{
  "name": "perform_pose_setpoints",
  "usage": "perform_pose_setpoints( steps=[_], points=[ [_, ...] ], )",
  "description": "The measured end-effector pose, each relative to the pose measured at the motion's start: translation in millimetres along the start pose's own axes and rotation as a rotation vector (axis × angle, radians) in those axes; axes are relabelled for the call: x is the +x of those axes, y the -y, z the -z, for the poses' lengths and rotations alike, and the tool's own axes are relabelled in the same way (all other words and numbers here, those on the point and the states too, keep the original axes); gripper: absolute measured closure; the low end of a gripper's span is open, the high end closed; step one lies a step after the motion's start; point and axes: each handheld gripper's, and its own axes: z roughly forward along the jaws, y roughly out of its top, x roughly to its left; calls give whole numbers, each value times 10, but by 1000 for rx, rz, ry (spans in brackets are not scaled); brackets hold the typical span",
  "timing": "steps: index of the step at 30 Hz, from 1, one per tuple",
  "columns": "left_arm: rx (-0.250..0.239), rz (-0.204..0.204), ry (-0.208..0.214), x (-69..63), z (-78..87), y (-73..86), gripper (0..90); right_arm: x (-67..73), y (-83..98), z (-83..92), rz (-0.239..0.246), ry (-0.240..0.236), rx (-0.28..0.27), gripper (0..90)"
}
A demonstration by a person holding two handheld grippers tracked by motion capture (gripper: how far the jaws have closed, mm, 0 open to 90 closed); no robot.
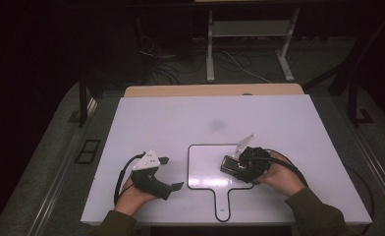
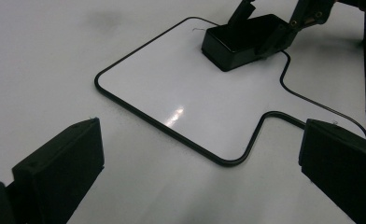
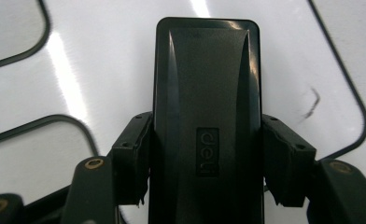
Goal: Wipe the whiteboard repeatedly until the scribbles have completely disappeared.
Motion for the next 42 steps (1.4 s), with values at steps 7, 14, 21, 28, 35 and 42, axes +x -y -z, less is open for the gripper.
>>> perform_pose_setpoints(
  steps=[7,14,21,28,35,42],
  points=[
    [1,-3,2,0,-8,1,0,-171,-52,-38,-32,24,2,390],
    [3,-3,2,2,-11,3,0,-351,-90,-73,-62,46,5,390],
    [4,-3,2,3,-11,2,0,-529,-119,-103,-91,64,17,390],
    [7,-2,2,2,-19,3,0,-712,-161,-134,-131,75,24,390],
    [7,-3,4,10,-13,3,0,-811,-192,-153,-132,104,35,390],
    [6,-3,5,2,-26,1,0,-746,-211,-151,-125,111,46,390]
  ],
)
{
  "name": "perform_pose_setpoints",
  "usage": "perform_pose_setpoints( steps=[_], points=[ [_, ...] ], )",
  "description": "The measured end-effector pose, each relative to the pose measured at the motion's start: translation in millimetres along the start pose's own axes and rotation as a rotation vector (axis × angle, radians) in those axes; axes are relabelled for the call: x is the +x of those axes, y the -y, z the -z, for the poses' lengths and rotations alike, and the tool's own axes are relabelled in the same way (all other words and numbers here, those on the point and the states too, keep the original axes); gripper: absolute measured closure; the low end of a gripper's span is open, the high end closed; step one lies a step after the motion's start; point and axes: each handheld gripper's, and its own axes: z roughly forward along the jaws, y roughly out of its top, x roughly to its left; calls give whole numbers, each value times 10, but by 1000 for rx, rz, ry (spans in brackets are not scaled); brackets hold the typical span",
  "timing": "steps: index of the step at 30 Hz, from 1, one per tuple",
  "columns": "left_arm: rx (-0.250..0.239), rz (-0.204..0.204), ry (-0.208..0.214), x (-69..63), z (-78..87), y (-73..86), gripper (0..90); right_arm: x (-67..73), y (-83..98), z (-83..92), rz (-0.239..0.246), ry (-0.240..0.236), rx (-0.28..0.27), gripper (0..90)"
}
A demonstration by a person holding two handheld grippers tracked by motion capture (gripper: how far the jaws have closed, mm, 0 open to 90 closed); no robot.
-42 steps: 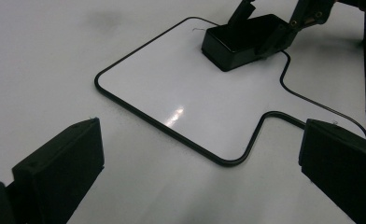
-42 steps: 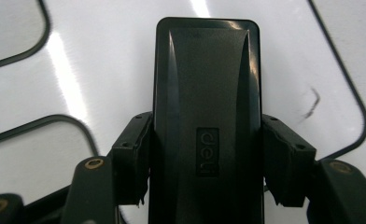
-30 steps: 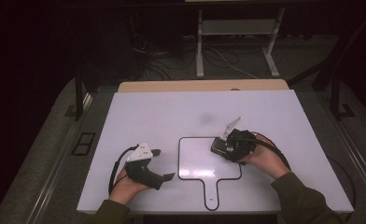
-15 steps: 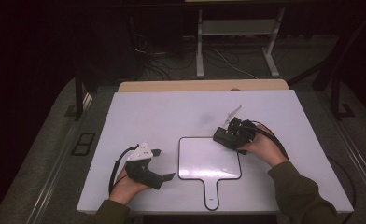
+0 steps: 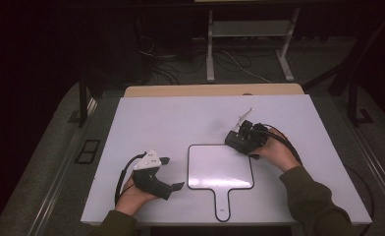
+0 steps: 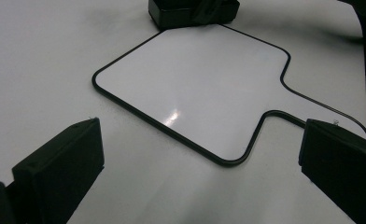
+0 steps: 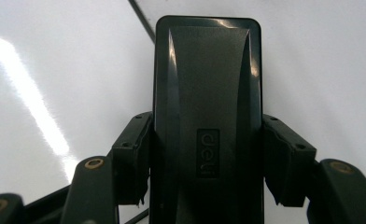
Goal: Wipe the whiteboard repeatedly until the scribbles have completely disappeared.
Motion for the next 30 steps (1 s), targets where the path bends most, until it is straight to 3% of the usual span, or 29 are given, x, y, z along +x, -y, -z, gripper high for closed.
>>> perform_pose_setpoints(
  steps=[14,20,26,30],
  points=[
    [3,0,1,8,1,5,0,192,-23,22,56,-37,4,389],
    [7,1,1,9,5,8,0,162,8,23,25,-65,-13,389],
    [7,-2,1,8,-4,8,0,65,23,9,-15,-54,-18,389],
    [5,-3,1,4,-2,6,0,68,23,10,-12,-48,-18,389]
  ],
)
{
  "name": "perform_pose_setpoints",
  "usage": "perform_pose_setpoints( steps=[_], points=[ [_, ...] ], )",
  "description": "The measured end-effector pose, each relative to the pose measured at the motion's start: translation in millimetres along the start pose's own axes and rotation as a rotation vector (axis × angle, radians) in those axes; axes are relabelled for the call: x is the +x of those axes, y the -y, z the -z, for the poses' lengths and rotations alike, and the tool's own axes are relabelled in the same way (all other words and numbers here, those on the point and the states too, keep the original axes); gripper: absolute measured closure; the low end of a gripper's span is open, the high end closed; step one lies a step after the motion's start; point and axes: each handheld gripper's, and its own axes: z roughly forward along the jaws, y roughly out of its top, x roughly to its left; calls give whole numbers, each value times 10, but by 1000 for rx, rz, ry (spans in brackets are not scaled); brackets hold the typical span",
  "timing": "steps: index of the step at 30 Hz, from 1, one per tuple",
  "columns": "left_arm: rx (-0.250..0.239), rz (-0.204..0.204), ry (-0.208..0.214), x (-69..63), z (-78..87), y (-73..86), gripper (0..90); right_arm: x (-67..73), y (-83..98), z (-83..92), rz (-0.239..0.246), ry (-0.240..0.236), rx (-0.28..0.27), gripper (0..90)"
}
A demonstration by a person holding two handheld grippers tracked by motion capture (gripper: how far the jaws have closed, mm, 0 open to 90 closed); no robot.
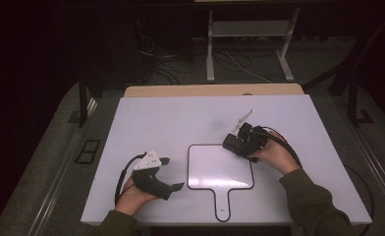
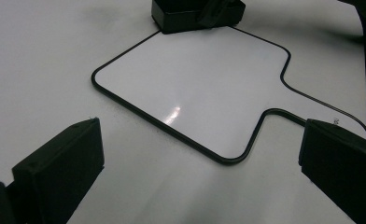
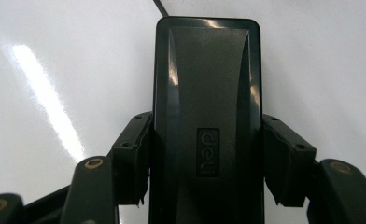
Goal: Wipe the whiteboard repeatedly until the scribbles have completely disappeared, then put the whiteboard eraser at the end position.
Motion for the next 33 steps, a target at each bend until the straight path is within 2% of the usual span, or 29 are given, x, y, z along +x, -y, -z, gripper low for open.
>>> perform_pose_setpoints(
  steps=[4,9,15,16,19,33],
  points=[
    [0,0,1,2,1,1,0,-11,9,5,-6,-21,-3,389],
    [0,3,0,4,6,3,0,-78,58,66,-45,-59,-47,389],
    [4,-3,1,3,5,4,0,-145,108,169,-98,-77,-84,389],
    [4,-3,1,2,5,3,0,-147,112,191,-119,-95,-97,388],
    [7,-4,3,-1,3,2,0,-176,122,242,-134,-110,-128,388],
    [1,1,2,5,5,-1,0,-256,88,394,-160,-125,-196,388]
  ],
)
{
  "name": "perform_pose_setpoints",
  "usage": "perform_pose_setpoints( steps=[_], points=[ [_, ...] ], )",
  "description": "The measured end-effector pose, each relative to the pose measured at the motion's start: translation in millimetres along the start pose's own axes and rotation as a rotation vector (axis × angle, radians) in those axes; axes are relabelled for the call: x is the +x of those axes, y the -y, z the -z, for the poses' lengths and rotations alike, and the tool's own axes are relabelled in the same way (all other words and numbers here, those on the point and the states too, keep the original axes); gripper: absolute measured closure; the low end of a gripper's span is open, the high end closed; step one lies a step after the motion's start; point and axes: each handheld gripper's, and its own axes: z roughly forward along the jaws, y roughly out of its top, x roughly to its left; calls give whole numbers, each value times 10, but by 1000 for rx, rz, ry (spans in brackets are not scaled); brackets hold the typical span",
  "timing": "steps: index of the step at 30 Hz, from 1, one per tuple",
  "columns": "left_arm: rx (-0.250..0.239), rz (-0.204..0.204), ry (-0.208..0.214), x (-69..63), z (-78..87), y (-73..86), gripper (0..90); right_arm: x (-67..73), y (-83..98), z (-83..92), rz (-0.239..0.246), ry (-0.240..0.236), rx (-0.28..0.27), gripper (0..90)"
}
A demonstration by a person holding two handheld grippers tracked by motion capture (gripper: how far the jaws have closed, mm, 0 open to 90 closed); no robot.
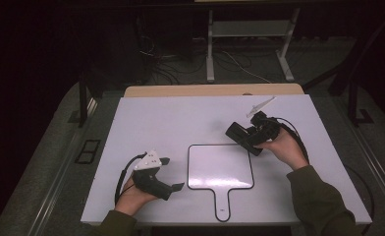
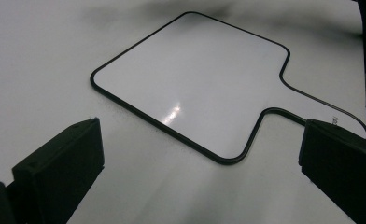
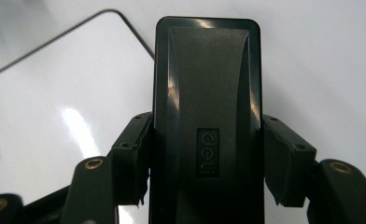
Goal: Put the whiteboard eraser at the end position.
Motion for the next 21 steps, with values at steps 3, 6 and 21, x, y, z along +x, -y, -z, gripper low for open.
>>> perform_pose_setpoints(
  steps=[3,6,21],
  points=[
    [-4,0,0,-8,0,0,0,-18,-49,22,-2,8,-3,388],
    [-1,-3,0,-17,5,-3,0,-50,-95,44,-18,3,-32,388],
    [8,-15,2,-6,-16,5,0,-207,-524,-205,-27,24,0,387]
  ],
)
